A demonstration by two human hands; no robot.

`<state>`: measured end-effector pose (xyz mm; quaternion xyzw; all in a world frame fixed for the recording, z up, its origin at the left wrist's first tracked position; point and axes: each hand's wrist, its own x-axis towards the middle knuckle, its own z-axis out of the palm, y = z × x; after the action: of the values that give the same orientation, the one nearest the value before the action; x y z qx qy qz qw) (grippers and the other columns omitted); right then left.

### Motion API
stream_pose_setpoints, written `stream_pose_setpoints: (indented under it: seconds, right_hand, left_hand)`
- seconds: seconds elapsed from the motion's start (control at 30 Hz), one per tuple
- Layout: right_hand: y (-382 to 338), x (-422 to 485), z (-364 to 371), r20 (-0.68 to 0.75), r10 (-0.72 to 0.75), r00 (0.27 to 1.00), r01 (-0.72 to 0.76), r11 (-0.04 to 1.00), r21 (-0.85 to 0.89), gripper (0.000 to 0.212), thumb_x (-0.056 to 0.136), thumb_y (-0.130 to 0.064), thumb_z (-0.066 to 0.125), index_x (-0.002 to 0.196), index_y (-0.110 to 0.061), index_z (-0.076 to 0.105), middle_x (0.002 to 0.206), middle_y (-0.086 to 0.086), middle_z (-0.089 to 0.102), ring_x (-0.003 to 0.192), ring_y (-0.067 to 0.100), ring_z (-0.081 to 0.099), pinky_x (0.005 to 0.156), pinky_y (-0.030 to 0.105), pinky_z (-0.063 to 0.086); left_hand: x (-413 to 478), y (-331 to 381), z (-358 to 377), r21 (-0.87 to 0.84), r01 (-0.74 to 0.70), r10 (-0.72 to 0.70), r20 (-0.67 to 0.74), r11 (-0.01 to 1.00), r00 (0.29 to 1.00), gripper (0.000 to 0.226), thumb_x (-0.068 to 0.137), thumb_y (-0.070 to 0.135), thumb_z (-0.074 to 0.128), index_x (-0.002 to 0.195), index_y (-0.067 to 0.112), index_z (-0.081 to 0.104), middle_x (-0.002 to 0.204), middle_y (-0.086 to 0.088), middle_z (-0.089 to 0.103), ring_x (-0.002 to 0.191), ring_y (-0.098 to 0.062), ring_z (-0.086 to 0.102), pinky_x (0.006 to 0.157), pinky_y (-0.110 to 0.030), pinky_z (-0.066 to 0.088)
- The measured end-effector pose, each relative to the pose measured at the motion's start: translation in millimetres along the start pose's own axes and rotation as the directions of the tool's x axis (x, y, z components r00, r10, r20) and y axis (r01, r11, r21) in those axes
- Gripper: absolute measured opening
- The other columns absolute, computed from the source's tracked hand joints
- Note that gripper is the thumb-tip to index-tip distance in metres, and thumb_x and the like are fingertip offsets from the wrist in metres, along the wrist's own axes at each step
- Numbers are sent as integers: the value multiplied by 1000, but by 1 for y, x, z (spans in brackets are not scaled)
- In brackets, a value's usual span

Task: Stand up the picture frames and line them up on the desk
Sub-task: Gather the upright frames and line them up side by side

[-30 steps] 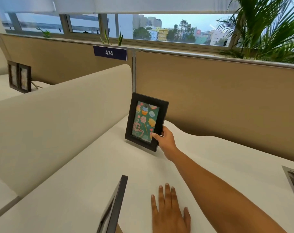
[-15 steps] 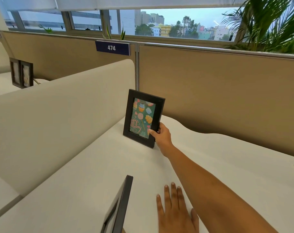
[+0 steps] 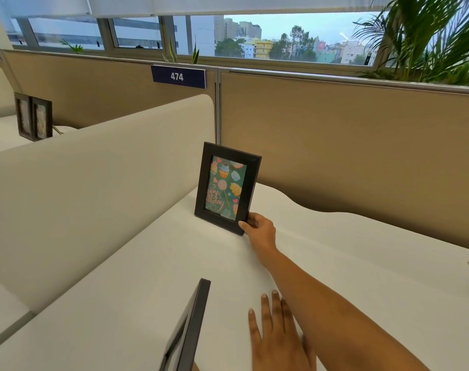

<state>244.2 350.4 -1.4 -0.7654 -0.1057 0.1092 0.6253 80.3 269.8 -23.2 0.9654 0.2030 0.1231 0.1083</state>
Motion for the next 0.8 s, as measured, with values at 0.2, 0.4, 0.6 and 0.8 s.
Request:
stream_pose_setpoints:
  seconds: [0.2, 0.4, 0.6, 0.8]
  right_hand:
    - [-3, 1, 5, 18, -5, 1000, 6, 1000, -8, 37, 87, -9, 59, 123, -3, 55, 121, 14, 63, 107, 28, 61, 95, 35, 47]
    - [-7, 2, 11, 39, -27, 999, 31, 996, -85, 36, 87, -8, 58, 123, -3, 55, 121, 16, 63, 108, 31, 60, 98, 37, 46]
    - [-13, 4, 16, 45, -16, 999, 22, 992, -126, 35, 88, -9, 57, 122, -3, 56, 122, 16, 63, 109, 33, 59, 101, 40, 45]
    - [-17, 4, 18, 44, 19, 999, -12, 989, -151, 36, 88, -9, 57, 123, -3, 55, 123, 16, 62, 110, 34, 58, 101, 41, 45]
  left_hand:
    - [1, -1, -2, 18, -27, 27, 3, 999, 1000, 66, 76, 69, 31, 76, 24, 79, 86, 13, 77, 84, -11, 73, 115, -37, -13]
    - [-4, -3, -9, -17, -19, 19, 38, 1000, 999, 82, 69, 76, 40, 108, 9, 68, 87, 12, 77, 85, -11, 73, 115, -38, -15]
    - [1, -5, 3, -15, -64, 57, -285, 998, 957, 64, 89, 40, -16, 140, 3, -25, 94, 13, 75, 135, -14, 39, 115, -39, -13]
    - [-2, -4, 7, 22, -74, 77, -272, 997, 959, 68, 91, 43, -7, 140, 1, -25, 92, 13, 76, 124, -18, 45, 115, -39, -13]
